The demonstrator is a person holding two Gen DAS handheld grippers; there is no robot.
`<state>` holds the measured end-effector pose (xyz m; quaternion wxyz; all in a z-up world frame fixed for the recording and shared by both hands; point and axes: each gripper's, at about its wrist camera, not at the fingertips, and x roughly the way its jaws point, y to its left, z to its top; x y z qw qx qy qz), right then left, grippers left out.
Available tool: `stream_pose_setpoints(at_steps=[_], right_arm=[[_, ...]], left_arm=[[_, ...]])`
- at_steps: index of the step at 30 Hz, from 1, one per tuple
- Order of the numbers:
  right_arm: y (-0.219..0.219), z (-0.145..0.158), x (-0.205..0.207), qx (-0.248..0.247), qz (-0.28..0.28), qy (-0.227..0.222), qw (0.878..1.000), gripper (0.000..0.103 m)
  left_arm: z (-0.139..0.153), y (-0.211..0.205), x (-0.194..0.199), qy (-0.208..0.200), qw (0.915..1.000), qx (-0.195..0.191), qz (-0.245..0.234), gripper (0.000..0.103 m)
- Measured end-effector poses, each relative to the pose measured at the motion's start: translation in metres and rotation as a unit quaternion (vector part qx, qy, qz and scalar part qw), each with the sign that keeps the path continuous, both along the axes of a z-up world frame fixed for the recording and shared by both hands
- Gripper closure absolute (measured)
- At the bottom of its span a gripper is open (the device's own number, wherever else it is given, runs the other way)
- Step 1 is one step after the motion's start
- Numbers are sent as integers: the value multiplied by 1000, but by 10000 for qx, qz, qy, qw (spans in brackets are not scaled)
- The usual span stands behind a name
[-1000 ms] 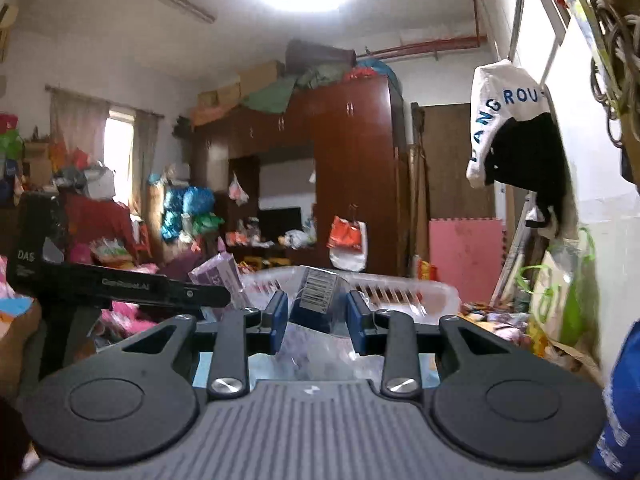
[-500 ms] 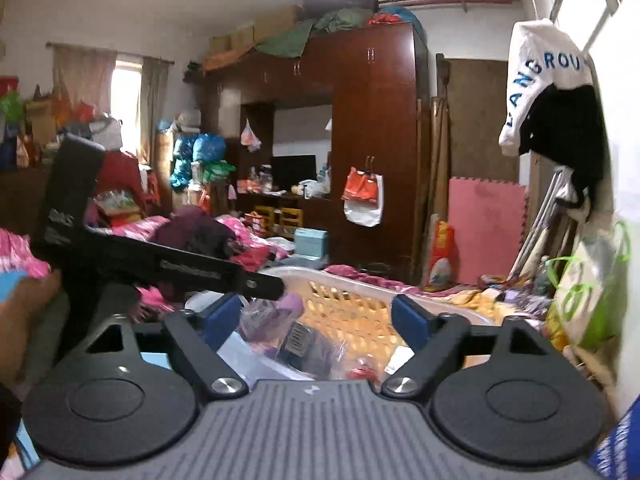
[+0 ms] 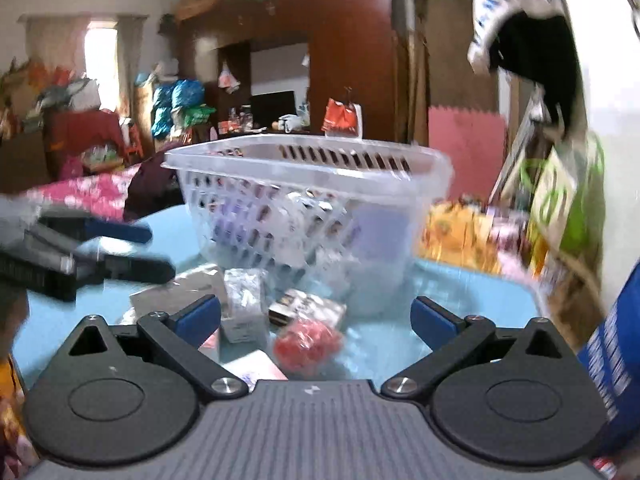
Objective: Organize objects
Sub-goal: 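Grasp the white medicine box with the right tool while the left tool grasps the clear plastic packet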
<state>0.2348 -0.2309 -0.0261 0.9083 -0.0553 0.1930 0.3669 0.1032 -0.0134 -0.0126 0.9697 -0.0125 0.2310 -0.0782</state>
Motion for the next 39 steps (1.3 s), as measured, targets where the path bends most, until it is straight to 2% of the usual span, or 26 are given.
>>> stream_pose_setpoints(at_steps=[2,4,5,7,9,11,14,16,17,18,19,20,23,25,27,30,39], right_arm=[[-2,-4,10,177,24,275,9995,0],[-1,-4,14,160,93,366,9992,0],[2,-4,14,77,98,373,9992,3],[4,-7,15,-73,85,353,9993,10],[6,-13,13,-142,156,426,9989,20],[8,-17,12,-185,230,483,9984,25],[12,-22,11,-358,290,532,9975,42],[11,-20,8,-350,254,424,9982,45],[9,-18,5,-355,212,297,9987,44],[9,-16,2,-353,170,174,9991,40],[9,-13,-2,-317,165,69,9993,33],[10,-9,-4,-283,202,18,9994,22],[20,2,-11,-290,279,-132,9991,21],[32,6,-10,-402,388,-119,9984,23],[50,6,-7,-673,500,-38,9965,38],[70,1,-2,-1088,600,57,9922,54],[69,0,-13,-1485,887,-102,9849,57]], left_arm=[[-9,-3,2,118,9999,119,27,24],[-18,-1,3,203,9994,223,144,32],[-21,0,5,262,9992,229,183,34],[-26,3,5,371,9990,152,205,45],[-29,3,6,398,9990,83,194,46],[-29,2,4,376,9990,159,187,47],[-29,-1,4,321,9990,261,195,50],[-27,-1,2,211,9988,339,298,63],[-25,3,0,191,9991,260,288,63],[-23,8,0,210,9994,104,237,63],[-21,13,0,219,9995,-25,217,64],[-19,17,-1,178,9995,-64,260,64],[-14,29,-4,73,9992,-121,370,64],[-13,35,-6,54,9991,-191,370,64],[-12,38,-6,47,9991,-186,388,63],[-14,43,-6,61,9989,-252,388,63],[-20,52,-8,94,9986,-342,393,63]])
